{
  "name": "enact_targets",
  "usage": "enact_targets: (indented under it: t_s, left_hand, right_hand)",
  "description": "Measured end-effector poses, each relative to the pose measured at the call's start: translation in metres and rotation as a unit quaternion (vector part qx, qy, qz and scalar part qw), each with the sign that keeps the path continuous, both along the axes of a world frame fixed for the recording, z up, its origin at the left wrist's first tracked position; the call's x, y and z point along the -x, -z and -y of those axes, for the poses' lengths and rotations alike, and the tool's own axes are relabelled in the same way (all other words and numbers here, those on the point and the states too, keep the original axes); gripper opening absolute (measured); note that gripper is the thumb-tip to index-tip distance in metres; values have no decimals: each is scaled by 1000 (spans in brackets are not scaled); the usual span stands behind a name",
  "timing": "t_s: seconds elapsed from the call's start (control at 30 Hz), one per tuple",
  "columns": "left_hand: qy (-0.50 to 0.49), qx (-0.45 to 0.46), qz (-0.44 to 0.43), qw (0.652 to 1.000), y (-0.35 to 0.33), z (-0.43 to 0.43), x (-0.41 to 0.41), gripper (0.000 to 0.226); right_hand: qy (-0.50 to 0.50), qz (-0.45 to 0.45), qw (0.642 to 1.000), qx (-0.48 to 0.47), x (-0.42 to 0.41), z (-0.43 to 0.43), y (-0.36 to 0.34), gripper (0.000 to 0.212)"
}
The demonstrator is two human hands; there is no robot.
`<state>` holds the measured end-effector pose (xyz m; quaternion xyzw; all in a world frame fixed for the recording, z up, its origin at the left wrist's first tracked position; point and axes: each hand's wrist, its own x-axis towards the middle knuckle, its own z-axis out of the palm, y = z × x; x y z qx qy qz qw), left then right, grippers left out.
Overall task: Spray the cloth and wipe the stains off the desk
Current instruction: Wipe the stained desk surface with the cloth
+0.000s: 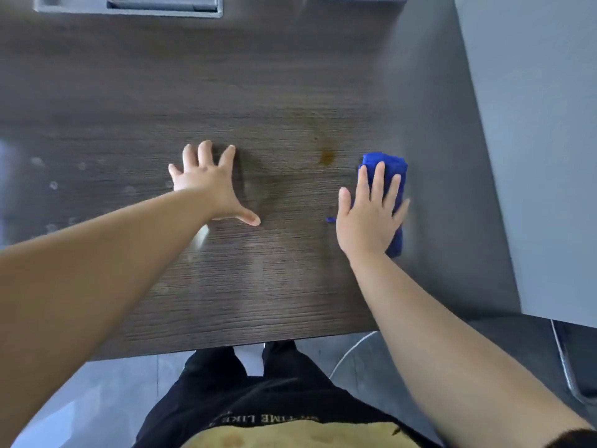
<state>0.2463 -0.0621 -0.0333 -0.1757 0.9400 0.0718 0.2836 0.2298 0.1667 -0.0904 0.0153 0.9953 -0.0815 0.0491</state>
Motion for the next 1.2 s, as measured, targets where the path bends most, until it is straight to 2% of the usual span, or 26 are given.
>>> enact_targets:
  t_s: [0.03,0.1,0.17,0.2,0.23,0.3,0.37,0.43,0.47,0.5,0.57,0.67,0.73,0.77,0.8,0.87,0.9,0.97,1.0,1.07,1.13,1.2]
  left_hand:
    - [-7,-3,10,1000,2,1,1,138]
    - [-9,-8,13,1000,4,2,3,139]
    - [-6,-8,13,1000,3,2,4,138]
    - [-5,-8,14,1000,4,2,5,138]
    - [-4,-7,16,1000,4,1,5,138]
    - [-1,-2,23,1000,4,1,7,137]
    - [-1,1,29,1000,3,1,8,135]
    - [-2,3,33,999,3,0,9,135]
    - [-1,5,34,999,3,0,10,135]
    - [0,6,35,999,3,0,10,136]
    - [0,6,32,999,3,0,10,136]
    - [0,5,28,1000,4,1,9,137]
    - [1,3,30,1000,3,1,9,138]
    - [1,1,33,999,3,1,9,138]
    - [0,-2,34,999,3,1,9,138]
    - [-3,-6,38,999,2,2,9,137]
    - [-6,-8,39,999,2,1,9,137]
    - [-5,-4,39,999,2,1,8,138]
    - [-5,-2,40,999,3,1,8,138]
    - [-8,-4,39,999,3,2,9,138]
    - [-9,-3,37,999,3,2,8,138]
    - [-8,-3,39,999,3,2,8,138]
  right_hand:
    - [-21,-7,1000,-6,-10,10,1,56]
    - [-168,-26,985,-18,-36,8,0,57]
    - [-331,-30,943,-17,-47,-17,2,53]
    - [-379,-29,925,-11,-41,-31,2,52]
    - [-387,-28,922,-11,-30,-41,1,51]
    - [-311,-38,950,-14,3,-43,-1,51]
    - [-159,-15,987,-10,41,-18,-4,52]
    - [-37,15,999,-9,68,18,-4,55]
    - [-22,27,999,-12,70,37,-5,57]
    - [-53,24,998,-14,64,50,-4,58]
    - [-200,-15,980,-14,32,57,-1,58]
    - [-420,-21,907,-20,-3,21,-1,54]
    - [-473,-28,880,-26,17,-7,-1,52]
    - [-454,-36,890,-35,33,-14,0,51]
    - [-402,-37,914,-35,51,-13,-1,51]
    - [-234,-12,972,-22,83,8,-2,50]
    - [-152,-4,988,-16,92,26,-2,51]
    - [-74,14,997,-19,92,62,-1,55]
    - [-98,9,995,-20,84,74,0,56]
    - [-244,-27,969,-8,56,73,1,57]
    - [-438,-33,898,-16,39,42,2,55]
    - [-562,-24,827,-27,56,4,1,52]
